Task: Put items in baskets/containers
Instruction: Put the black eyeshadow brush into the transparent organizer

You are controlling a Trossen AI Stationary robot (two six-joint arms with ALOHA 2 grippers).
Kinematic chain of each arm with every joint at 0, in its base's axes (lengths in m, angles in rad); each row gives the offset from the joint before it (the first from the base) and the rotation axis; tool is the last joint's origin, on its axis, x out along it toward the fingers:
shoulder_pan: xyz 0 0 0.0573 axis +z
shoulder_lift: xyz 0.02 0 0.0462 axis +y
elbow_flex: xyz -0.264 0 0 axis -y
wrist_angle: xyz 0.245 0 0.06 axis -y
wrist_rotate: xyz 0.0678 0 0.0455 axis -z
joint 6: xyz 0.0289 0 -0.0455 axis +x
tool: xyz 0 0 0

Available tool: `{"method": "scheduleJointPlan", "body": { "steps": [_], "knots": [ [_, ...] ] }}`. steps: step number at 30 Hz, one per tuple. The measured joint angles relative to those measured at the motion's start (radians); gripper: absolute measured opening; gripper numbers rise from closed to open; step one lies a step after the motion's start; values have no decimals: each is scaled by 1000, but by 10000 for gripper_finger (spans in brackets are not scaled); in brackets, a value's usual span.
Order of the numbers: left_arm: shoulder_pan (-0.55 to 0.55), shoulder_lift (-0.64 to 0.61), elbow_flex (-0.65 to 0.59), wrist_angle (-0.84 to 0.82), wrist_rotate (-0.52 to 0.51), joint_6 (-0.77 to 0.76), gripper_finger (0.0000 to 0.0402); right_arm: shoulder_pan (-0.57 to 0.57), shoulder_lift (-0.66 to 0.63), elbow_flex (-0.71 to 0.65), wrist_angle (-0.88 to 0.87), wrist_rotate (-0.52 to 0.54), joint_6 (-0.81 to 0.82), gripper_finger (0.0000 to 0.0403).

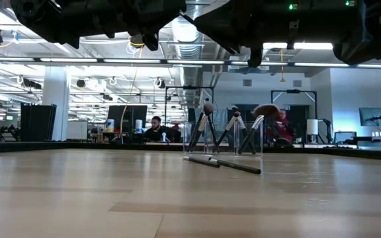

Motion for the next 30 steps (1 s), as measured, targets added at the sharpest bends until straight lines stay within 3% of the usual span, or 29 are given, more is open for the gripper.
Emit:
{"method": "scheduleJointPlan", "body": {
  "steps": [3,7,12,15,19,26,30],
  "knots": [
    [2,0,0,-1,-4,1,15,3,0,0,20,39,-99,70],
    [11,0,0,-9,-17,1,16,43,-57,0,28,180,-289,103],
    [42,0,0,-35,-136,50,13,143,-203,1,2,389,-543,138],
    [79,0,14,-45,-215,106,14,200,-295,1,-21,550,-560,153],
    [151,0,90,-77,-234,181,14,257,-383,1,-113,699,-561,161],
    [233,29,269,-447,-233,209,15,270,-420,1,-261,726,-511,162],
    [263,89,291,-459,-232,208,14,244,-420,1,-313,726,-481,162]
  ]
}}
